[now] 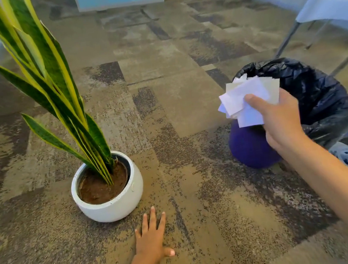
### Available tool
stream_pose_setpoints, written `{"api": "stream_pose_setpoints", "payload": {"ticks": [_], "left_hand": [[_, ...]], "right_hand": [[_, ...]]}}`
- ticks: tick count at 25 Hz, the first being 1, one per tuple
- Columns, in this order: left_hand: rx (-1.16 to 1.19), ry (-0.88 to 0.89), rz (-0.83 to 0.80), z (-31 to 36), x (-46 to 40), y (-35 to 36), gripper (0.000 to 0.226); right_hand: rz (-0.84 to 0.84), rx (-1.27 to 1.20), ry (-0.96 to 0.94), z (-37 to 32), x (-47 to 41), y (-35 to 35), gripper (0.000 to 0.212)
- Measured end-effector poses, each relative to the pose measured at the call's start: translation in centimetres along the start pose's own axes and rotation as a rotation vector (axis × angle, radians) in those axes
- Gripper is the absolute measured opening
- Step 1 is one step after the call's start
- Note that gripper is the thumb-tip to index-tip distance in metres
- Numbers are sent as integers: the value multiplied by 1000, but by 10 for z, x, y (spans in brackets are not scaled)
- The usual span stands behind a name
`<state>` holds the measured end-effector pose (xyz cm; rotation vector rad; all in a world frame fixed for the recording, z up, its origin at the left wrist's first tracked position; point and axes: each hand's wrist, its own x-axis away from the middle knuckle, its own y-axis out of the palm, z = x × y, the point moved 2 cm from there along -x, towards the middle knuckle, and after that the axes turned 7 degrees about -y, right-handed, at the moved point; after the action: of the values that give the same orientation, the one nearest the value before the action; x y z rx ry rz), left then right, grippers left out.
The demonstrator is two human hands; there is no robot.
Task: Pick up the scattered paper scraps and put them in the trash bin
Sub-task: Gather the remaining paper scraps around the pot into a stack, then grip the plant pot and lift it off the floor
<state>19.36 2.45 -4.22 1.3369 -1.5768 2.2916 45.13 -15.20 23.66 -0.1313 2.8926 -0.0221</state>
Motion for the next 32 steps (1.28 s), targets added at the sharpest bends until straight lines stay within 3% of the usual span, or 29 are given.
{"api": "stream_pose_setpoints", "payload": {"ticks": [3,5,6,8,15,17,19,25,28,32], "left_hand": [[-16,2,-45,4,-3,-4,118],[-27,4,-57,4,-3,-5,117],[-33,6,-58,4,-3,-5,117],[-33,10,-59,4,-3,-5,117],[-12,17,-62,4,-5,-5,117],[-9,18,-59,4,-5,-5,117],[-6,19,-49,3,-5,-4,118],[1,29,-47,2,-5,-4,117],[10,56,-19,-2,-4,-5,113],[27,138,39,-21,6,-5,96]], "right_hand": [[161,229,-114,-17,-48,-18,31],[200,428,-173,-15,-69,-28,21],[184,547,-198,-12,-77,-32,8],[128,771,-197,-5,-86,-37,4],[-99,1194,-139,0,-93,-29,36],[-165,1206,-59,4,-90,-27,39],[-125,1172,-83,5,-84,-25,43],[8,1010,-762,5,-20,14,22],[-139,914,-875,33,34,39,17],[-488,936,-717,96,102,54,20]]}}
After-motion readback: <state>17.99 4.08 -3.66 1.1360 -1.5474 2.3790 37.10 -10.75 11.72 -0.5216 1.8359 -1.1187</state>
